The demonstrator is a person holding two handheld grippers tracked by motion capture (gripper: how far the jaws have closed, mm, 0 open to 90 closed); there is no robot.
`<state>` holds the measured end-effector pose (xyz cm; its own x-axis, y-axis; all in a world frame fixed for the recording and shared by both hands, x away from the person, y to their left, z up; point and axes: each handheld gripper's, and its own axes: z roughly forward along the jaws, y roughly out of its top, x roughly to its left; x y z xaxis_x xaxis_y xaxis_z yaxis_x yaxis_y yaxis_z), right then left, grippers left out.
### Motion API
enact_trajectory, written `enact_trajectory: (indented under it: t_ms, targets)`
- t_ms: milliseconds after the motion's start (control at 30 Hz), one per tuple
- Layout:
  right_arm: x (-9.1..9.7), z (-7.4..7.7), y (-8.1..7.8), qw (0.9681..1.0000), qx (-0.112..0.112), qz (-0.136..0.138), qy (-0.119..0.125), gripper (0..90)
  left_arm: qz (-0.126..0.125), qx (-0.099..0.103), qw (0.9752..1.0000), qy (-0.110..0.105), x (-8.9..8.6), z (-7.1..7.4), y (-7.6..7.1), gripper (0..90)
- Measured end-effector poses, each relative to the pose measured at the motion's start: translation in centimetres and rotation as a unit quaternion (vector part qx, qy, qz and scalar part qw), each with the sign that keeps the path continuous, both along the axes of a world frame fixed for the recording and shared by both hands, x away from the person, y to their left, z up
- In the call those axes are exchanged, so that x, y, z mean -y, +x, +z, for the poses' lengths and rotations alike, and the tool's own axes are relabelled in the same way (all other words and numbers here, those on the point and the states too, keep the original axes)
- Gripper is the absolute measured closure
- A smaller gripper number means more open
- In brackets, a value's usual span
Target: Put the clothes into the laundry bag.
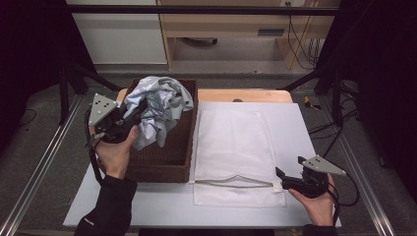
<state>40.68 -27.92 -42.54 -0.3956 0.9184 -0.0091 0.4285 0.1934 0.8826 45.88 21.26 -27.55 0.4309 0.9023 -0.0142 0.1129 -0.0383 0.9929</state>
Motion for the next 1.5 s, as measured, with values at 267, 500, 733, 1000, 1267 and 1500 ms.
enact_trajectory:
  t_ms: [267, 500, 733, 1000, 1267, 1500]
  targets:
    - [0.1, 0.2, -0.2, 1.0000, 0.003, -0.001, 0.003, 12.6, -0.042, 0.009, 0.9991, 0.003, 3.2, 0.9, -1.4, 73.5]
    - [0.2, 0.2, -0.2, 1.0000, 0.004, -0.004, 0.001, 12.6, -0.091, 0.011, 0.9957, 0.013, 7.3, 1.0, -2.3, 73.5]
    - [0.5, 0.2, -0.3, 1.0000, 0.002, -0.008, 0.000, 12.8, -0.131, 0.009, 0.9912, 0.020, 11.0, 0.6, -2.8, 73.5]
    - [0.9, 0.3, -0.4, 0.9999, 0.003, -0.013, 0.001, 13.1, -0.162, -0.011, 0.9860, 0.037, 14.7, -0.9, -2.6, 73.4]
    - [1.4, 0.1, -0.4, 0.9997, 0.003, -0.024, -0.008, 14.2, -0.194, -0.041, 0.9786, 0.054, 18.1, -3.8, -2.3, 73.5]
    - [2.1, 0.3, -0.6, 0.9994, 0.003, -0.035, -0.003, 14.3, -0.200, -0.076, 0.9739, 0.077, 20.0, -7.3, -1.6, 73.5]
